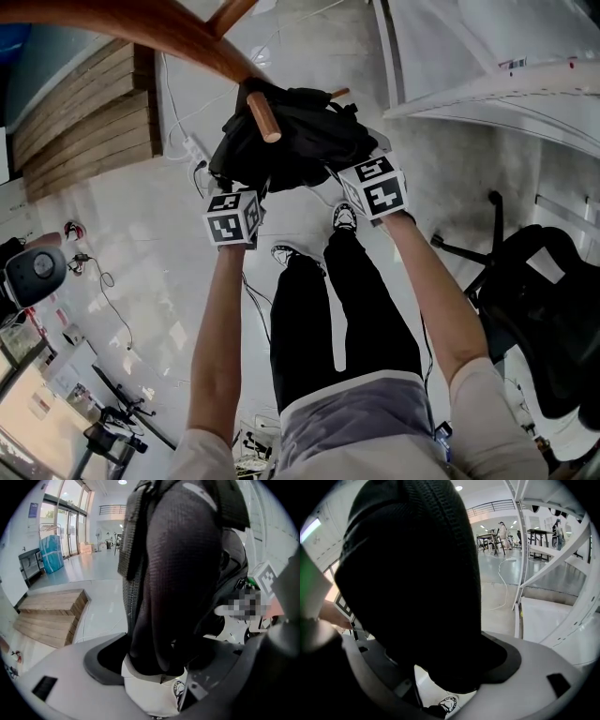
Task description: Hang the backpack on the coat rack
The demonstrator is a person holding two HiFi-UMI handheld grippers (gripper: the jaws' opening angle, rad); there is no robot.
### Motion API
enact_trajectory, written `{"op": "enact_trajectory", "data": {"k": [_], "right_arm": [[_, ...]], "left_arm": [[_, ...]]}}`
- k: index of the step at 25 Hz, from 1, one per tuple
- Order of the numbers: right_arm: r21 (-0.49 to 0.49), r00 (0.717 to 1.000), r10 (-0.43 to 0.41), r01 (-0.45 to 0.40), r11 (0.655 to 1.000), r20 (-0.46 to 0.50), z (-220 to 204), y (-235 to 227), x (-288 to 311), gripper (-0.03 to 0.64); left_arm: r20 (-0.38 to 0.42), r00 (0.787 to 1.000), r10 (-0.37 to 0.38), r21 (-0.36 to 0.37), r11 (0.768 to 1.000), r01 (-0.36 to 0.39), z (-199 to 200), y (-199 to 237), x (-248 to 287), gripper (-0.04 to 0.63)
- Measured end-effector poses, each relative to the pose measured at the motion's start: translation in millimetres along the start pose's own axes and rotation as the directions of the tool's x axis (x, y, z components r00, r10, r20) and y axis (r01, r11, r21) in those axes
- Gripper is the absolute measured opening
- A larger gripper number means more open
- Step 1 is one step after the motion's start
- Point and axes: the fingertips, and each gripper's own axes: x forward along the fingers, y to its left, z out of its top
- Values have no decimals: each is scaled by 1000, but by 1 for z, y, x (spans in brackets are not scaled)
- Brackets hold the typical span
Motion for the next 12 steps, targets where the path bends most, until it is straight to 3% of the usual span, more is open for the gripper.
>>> {"op": "enact_trajectory", "data": {"k": [7,12], "right_arm": [[36,1000,-21,21,999,-10,-3,0,-9,347],[46,1000,-21,21,999,-13,-2,-1,-17,347]], "left_arm": [[-29,1000,1,-7,1000,-2,-10,-2,-11,324],[-91,996,6,47,999,-2,-23,-3,-17,322]]}}
